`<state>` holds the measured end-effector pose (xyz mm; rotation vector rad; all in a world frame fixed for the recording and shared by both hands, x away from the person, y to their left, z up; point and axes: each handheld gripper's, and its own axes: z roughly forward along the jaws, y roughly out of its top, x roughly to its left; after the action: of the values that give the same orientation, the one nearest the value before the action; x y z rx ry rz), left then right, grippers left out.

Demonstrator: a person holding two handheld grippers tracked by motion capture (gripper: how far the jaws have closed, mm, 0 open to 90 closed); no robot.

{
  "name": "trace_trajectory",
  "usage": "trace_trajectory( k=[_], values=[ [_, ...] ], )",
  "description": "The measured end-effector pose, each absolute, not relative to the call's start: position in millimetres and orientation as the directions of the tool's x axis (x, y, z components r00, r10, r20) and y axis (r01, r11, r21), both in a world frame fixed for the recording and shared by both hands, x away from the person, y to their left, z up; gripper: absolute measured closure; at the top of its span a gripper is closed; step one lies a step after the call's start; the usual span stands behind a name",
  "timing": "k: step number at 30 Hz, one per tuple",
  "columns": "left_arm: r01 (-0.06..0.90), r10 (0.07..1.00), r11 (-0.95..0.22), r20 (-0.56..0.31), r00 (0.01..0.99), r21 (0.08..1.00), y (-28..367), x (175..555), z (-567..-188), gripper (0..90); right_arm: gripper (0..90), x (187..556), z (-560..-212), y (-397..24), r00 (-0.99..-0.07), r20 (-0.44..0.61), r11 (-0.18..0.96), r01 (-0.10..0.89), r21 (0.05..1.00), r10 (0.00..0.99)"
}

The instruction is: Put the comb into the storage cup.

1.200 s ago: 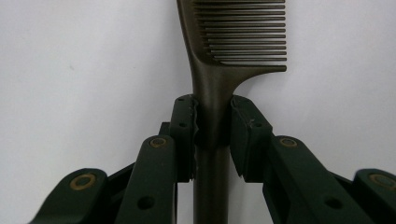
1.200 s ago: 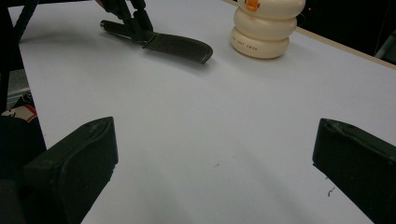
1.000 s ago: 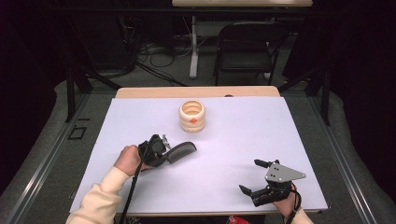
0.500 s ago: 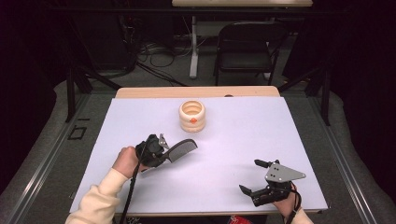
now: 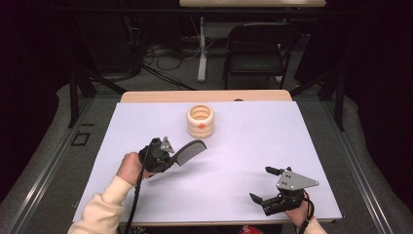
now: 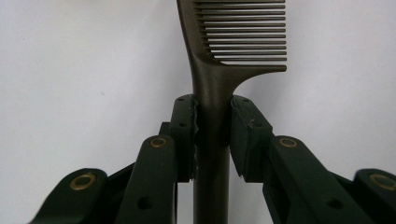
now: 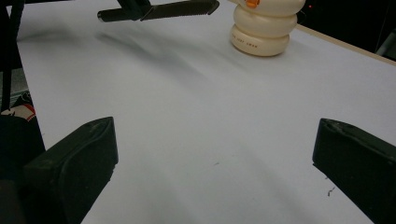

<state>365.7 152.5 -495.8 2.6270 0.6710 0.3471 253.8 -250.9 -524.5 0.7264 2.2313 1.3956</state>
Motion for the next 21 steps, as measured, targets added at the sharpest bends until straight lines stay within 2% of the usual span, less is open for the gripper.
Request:
trace_trajectory(
  k=[21],
  values=[
    [0.397,0.531,-0.752,0.127,0.838,0.526,155.4,365.3,-493.0,72.3,0.0,253.7,-524.3,-251.4,-0.782,-0.068,0.365,0.210,0.907,0.620]
  ],
)
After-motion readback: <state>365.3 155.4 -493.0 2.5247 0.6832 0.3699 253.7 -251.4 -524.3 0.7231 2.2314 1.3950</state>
